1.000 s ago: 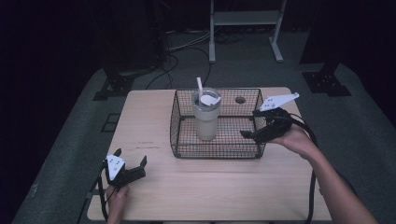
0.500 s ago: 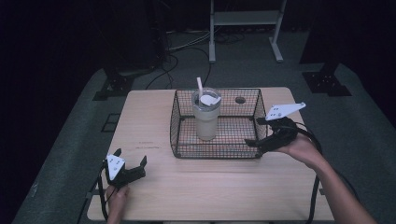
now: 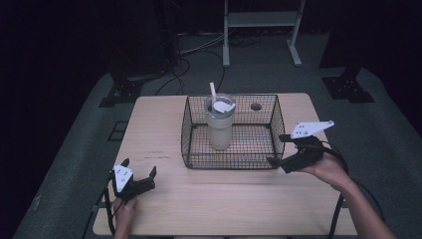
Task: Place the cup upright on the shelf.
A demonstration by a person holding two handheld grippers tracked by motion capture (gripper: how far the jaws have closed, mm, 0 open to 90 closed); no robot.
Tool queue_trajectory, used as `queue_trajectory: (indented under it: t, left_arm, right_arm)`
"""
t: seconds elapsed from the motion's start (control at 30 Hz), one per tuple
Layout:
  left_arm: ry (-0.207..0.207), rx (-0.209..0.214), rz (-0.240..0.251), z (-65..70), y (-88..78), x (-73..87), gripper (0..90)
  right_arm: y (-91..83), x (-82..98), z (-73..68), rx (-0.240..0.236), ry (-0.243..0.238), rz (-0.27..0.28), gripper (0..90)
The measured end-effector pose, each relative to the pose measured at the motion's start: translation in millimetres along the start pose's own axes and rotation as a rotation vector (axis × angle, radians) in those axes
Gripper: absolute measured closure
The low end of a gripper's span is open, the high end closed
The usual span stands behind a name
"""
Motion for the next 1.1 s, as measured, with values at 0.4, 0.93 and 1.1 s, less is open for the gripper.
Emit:
queue_trajectory:
  t: [0.4, 0.93, 1.1]
  left_arm:
    - [0.001, -0.001, -0.003, 0.3, 0.5, 0.1, 0.0]
    - [0.003, -0.002, -0.006, 0.5, 0.9, 0.2, 0.0]
    - [0.004, -0.003, -0.006, 0.5, 0.9, 0.2, 0.0]
  right_arm:
    - [-4.3, 21.5, 3.4, 0.013, 0.035, 0.012, 9.0]
    - [-6.1, 49.0, 7.3, 0.017, 0.086, 0.025, 9.0]
    - [-5.6, 57.8, 9.0, 0.024, 0.098, 0.021, 9.0]
Point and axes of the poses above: each handheld gripper's, and its own axes: y roughly forward along the jaws, x roughly out of its underside, z roughly to its right, the point moved 10 cm from there along y, roughly forward along the jaws, and after that the axes turned 6 degrees about -z, right-handed, at the moved point
